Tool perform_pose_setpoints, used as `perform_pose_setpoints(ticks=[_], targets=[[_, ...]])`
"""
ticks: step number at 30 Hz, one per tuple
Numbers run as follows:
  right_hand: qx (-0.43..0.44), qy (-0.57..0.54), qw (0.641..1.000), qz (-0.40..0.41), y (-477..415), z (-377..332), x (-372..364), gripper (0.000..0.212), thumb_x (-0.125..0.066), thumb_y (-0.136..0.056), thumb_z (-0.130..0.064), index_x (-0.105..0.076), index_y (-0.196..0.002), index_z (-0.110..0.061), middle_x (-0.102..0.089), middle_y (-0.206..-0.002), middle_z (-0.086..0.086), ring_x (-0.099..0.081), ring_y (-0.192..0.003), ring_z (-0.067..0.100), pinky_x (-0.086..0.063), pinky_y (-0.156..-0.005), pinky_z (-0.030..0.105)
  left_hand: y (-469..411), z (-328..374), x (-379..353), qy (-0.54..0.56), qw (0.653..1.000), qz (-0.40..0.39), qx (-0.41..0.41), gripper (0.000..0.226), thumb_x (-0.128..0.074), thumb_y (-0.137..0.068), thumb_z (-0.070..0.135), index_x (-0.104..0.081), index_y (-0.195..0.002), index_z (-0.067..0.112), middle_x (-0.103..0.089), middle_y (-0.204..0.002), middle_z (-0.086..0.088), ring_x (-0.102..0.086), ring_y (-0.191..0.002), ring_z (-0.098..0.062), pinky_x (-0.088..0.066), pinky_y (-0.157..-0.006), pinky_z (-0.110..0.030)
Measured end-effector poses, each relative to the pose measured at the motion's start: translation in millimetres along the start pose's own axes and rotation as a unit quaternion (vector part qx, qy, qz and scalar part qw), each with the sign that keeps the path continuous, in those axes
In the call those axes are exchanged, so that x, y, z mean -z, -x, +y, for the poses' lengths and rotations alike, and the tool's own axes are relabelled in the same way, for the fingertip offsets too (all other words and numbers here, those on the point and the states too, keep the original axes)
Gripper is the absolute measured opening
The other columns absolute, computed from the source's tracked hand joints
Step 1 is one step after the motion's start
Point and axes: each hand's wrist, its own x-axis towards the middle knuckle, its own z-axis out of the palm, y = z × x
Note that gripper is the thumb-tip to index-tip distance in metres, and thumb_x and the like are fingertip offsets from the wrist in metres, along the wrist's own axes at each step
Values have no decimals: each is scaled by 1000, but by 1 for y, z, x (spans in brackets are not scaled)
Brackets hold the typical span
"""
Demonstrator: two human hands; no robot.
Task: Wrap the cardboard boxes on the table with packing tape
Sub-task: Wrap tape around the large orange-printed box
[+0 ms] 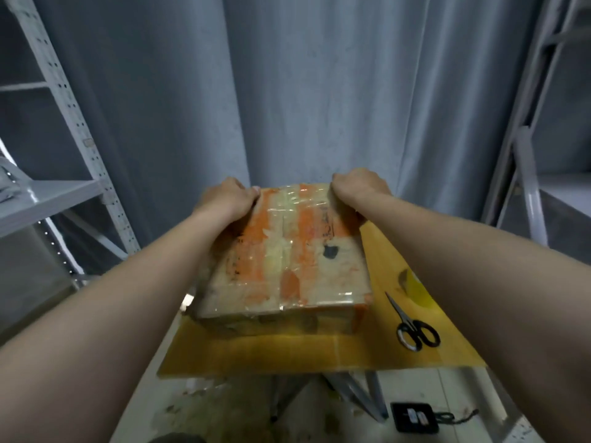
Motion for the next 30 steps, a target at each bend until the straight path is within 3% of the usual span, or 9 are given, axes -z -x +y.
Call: perform_pose_setpoints(ticks=[5, 8, 9, 12, 15, 18, 21, 25, 30], targets=[[-16, -100, 995, 23, 40, -11, 56, 60, -35, -93, -54, -69, -118, -13, -71, -121, 15, -70, -104, 42, -58, -95, 47, 47, 12, 43, 53, 995, 85, 5, 73, -24, -106, 63, -54, -144, 9, -49, -151, -27, -39, -143, -46, -34, -114, -47], [-24, -107, 994, 22, 65, 1, 69, 56, -35, -94, -56, -68, -91, -11, -74, -90, 14, -74, -75, 40, -64, -63, 44, 75, 5, 48, 78, 995, 67, 12, 68, -31, -106, 58, -61, -135, 3, -50, -150, -27, -44, -139, -46, -41, -113, -48], [-24, -94, 995, 18, 74, 6, 71, 54, -36, -94, -56, -67, -88, -11, -74, -89, 15, -74, -71, 40, -64, -60, 43, 84, 1, 45, 84, 995, 52, 15, 63, -38, -105, 54, -62, -133, 3, -50, -148, -28, -46, -137, -46, -44, -111, -48], [-3, -33, 999, 10, 95, 22, 68, 49, -42, -97, -53, -69, -96, -11, -74, -100, 16, -72, -79, 39, -65, -65, 45, 110, -6, 27, 106, 993, 48, 21, 57, -52, -103, 45, -53, -139, 1, -47, -146, -25, -49, -133, -45, -45, -109, -48], [26, 39, 999, -15, 104, 15, 75, 39, -47, -100, -45, -62, -97, -9, -65, -113, 16, -71, -84, 43, -65, -70, 47, 123, 1, 26, 111, 992, 49, 28, 62, -51, -104, 45, -33, -152, 9, -28, -157, -23, -46, -135, -47, -44, -111, -51], [69, 114, 991, -25, 103, -1, 80, 57, -44, -102, -55, -50, -138, -11, -54, -141, 16, -60, -121, 41, -51, -94, 45, 120, 2, 34, 111, 993, 15, 33, 65, -51, -105, 46, -29, -155, 12, -20, -162, -21, -41, -140, -46, -48, -108, -55], [154, 128, 979, -26, 101, -14, 71, 66, -45, -103, -57, -37, -152, -14, -34, -158, 12, -39, -142, 41, -40, -112, 52, 115, 0, 37, 105, 994, 1, 27, 60, -53, -104, 47, -38, -151, 13, -25, -159, -20, -43, -137, -42, -50, -106, -55], [185, 164, 968, -34, 88, -21, 55, 69, -39, -104, -61, -34, -156, -17, -22, -165, 10, -23, -150, 40, -29, -119, 58, 102, 1, 38, 70, 997, -14, 28, 51, -56, -102, 48, -52, -138, 13, -32, -156, -23, -39, -141, -42, -46, -109, -54], [174, 227, 952, -112, 67, -19, 42, 81, -34, -96, -78, -29, -159, -27, -25, -165, 9, -22, -153, 36, -21, -121, 58, 84, 12, 38, -41, 998, 36, -21, 50, -61, -96, 42, -34, -133, 23, -18, -152, -11, -18, -144, -41, -30, -115, -64]])
